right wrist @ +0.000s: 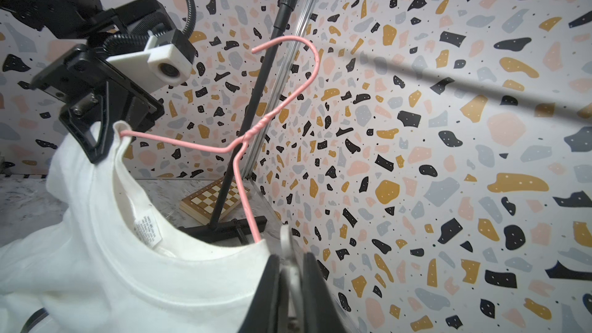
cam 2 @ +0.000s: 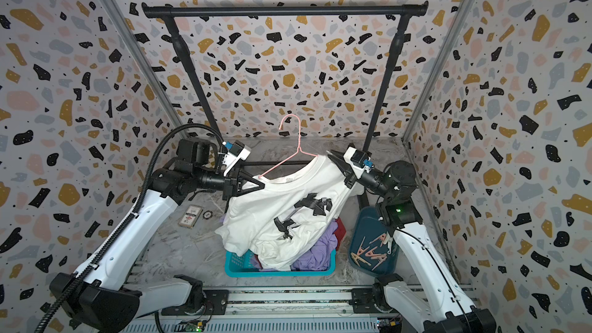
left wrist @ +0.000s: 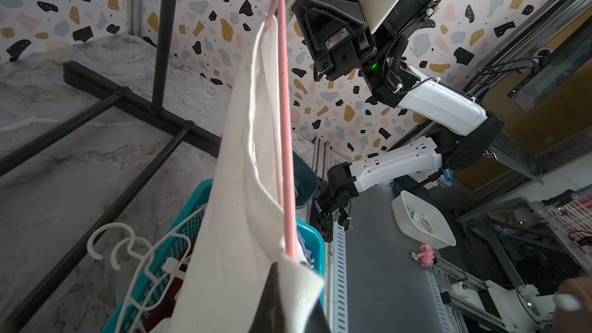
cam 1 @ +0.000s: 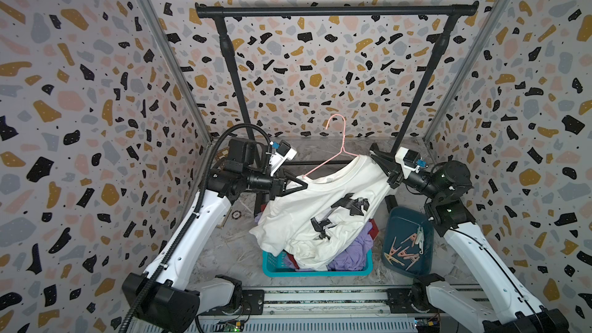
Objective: Use clothespins to secure the t-shirt on both sides of the hanger
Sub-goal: Clamp the T-shirt on the hanger.
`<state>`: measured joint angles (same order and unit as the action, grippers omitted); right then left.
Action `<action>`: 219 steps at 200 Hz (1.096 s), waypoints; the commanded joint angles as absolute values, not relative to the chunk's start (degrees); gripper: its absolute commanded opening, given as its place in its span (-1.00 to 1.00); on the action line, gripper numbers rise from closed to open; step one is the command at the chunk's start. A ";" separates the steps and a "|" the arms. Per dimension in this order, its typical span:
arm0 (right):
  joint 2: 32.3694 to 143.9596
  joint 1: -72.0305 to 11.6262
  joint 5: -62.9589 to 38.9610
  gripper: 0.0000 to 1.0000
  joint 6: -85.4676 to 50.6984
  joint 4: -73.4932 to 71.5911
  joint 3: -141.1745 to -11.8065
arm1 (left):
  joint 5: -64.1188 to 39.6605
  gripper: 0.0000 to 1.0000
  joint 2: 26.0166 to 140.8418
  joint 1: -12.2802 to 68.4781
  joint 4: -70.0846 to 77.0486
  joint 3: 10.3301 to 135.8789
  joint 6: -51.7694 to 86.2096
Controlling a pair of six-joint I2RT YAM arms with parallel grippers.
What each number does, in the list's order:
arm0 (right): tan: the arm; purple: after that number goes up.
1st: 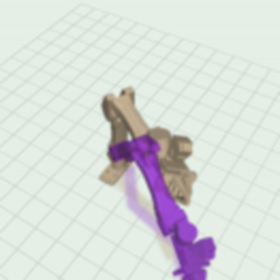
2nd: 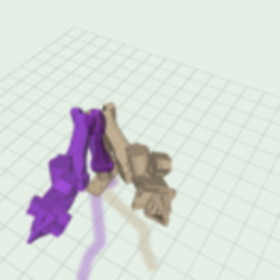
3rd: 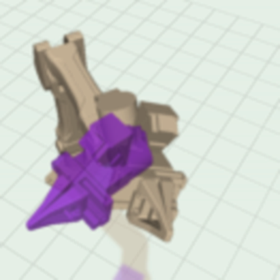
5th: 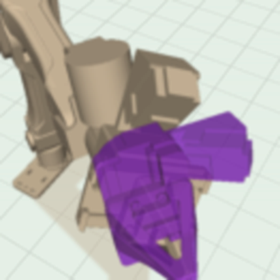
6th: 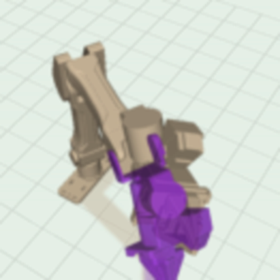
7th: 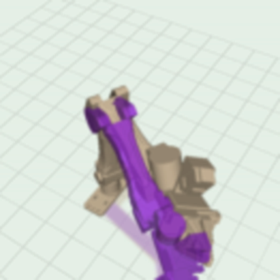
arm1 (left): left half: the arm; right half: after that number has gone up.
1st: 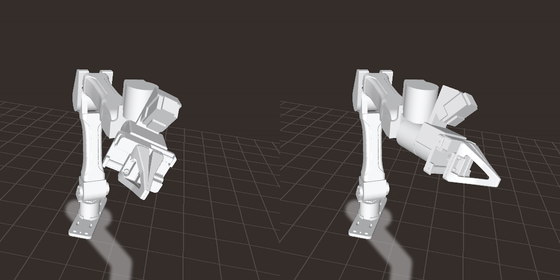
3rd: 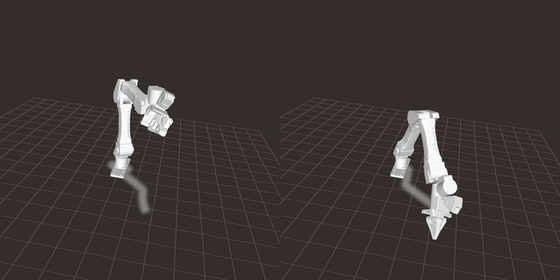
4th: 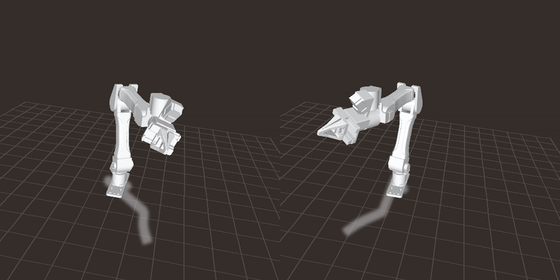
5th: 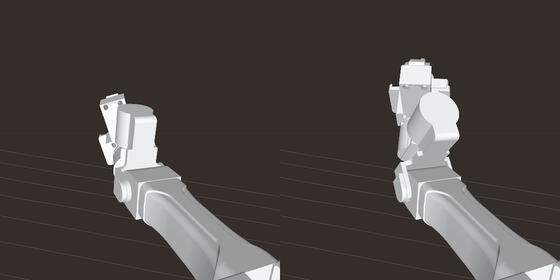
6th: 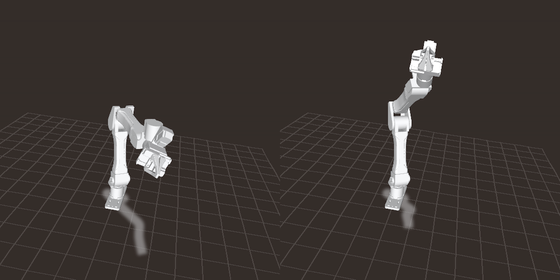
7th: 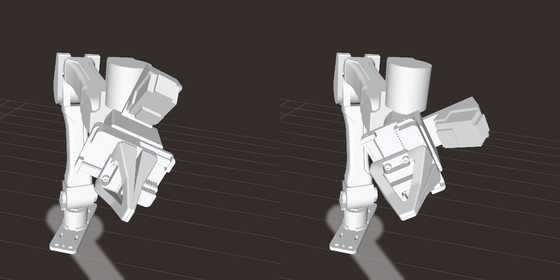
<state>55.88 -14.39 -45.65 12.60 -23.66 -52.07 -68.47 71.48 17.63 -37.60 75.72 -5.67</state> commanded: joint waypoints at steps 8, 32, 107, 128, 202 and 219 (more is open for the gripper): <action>55.78 -16.33 -48.15 -0.80 13.29 -21.90 -55.34 | -75.42 -1.00 69.43 17.58 -29.45 76.63 -4.45; 55.04 -16.52 -46.80 -0.86 13.48 -22.50 -54.50 | -75.06 -1.00 69.42 17.62 -29.44 76.46 -4.60; 51.98 -14.42 -45.60 -0.90 11.63 -24.46 -50.53 | -77.24 -1.00 69.70 16.64 -29.82 77.32 -4.42; 51.46 -12.21 -47.27 -0.90 10.08 -25.39 -50.01 | -78.84 -1.00 69.52 16.04 -28.10 76.82 -2.79; 50.67 -11.09 -45.19 -0.74 8.31 -28.46 -46.80 | -81.96 -1.00 69.26 15.29 -22.99 75.70 1.87; 50.50 -11.00 -43.96 -0.54 8.30 -29.00 -46.15 | -81.92 -1.00 69.08 15.29 -22.94 75.50 2.02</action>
